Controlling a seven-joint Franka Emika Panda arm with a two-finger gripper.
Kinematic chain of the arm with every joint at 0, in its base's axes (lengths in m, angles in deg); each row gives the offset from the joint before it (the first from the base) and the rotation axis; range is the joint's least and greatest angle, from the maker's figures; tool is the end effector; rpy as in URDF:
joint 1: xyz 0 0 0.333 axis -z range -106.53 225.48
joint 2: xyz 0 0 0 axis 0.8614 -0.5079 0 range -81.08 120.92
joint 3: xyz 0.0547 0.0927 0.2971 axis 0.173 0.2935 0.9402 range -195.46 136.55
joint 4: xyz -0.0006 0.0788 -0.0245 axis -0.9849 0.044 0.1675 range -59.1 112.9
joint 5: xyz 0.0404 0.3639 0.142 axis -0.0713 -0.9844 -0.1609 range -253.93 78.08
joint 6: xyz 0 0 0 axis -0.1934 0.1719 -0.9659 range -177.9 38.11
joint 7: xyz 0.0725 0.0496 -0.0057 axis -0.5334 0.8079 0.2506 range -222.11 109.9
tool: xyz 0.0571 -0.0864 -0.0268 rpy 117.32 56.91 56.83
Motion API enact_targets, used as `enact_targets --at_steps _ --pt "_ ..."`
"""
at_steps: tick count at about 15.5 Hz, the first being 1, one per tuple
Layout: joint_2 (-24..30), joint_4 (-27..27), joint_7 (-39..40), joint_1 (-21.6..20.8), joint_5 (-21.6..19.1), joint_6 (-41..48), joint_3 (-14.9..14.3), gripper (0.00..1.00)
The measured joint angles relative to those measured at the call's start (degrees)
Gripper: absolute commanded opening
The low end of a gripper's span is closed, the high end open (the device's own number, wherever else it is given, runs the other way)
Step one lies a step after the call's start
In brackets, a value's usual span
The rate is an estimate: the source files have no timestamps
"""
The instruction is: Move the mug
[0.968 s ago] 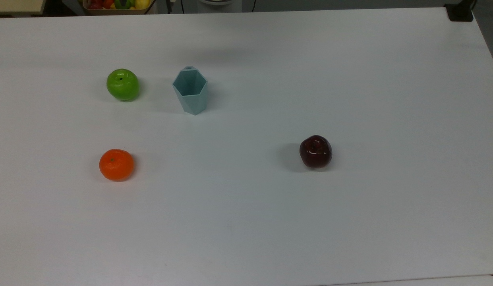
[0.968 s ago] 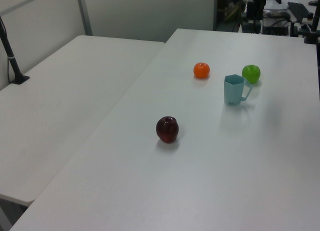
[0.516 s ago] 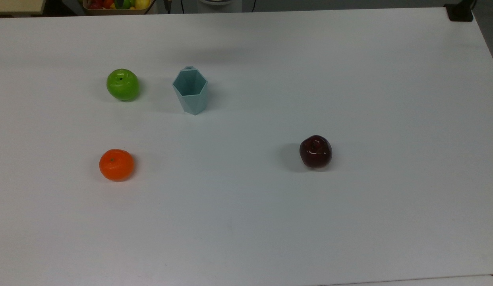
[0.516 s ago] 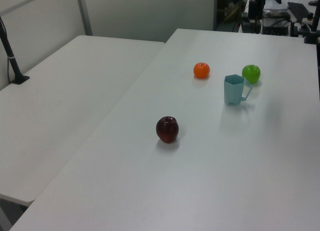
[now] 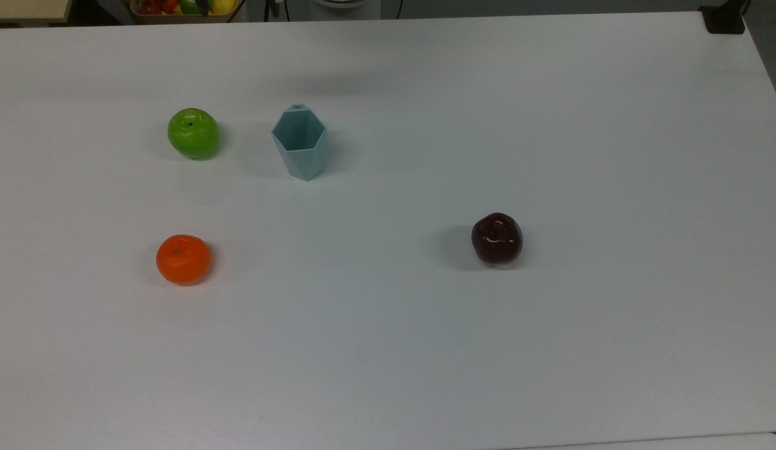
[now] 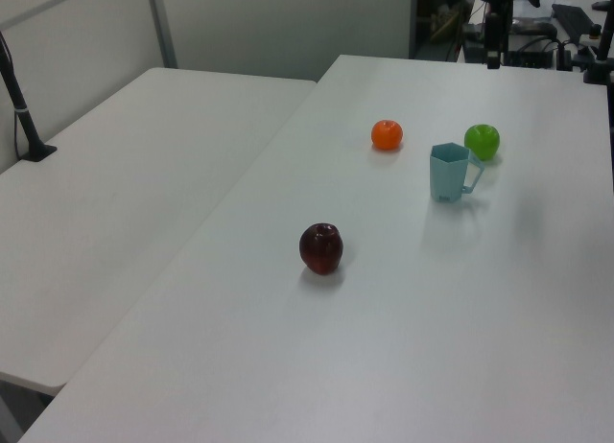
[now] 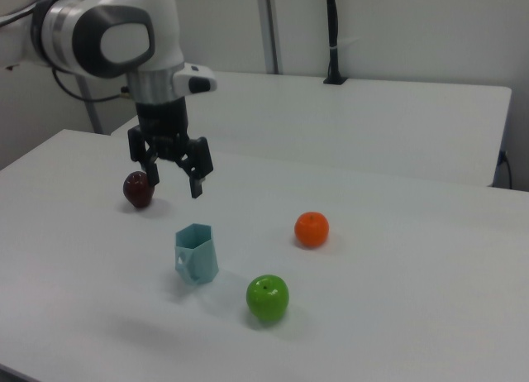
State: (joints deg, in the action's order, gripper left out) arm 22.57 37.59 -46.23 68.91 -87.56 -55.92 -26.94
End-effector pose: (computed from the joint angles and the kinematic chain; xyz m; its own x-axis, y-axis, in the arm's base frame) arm 0.5339 -0.0651 0.5662 0.9948 0.0522 -0.0876 0.0518 -0.9986 -0.0069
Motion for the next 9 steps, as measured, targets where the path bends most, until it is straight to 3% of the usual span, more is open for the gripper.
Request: enact_targets --at_steps 6,9 --pt "9.10 17.63 0.42 -0.74 -0.12 -10.19 0.07 1.00" --pt "11.12 21.50 0.42 -0.78 -0.12 -12.28 0.14 1.00"
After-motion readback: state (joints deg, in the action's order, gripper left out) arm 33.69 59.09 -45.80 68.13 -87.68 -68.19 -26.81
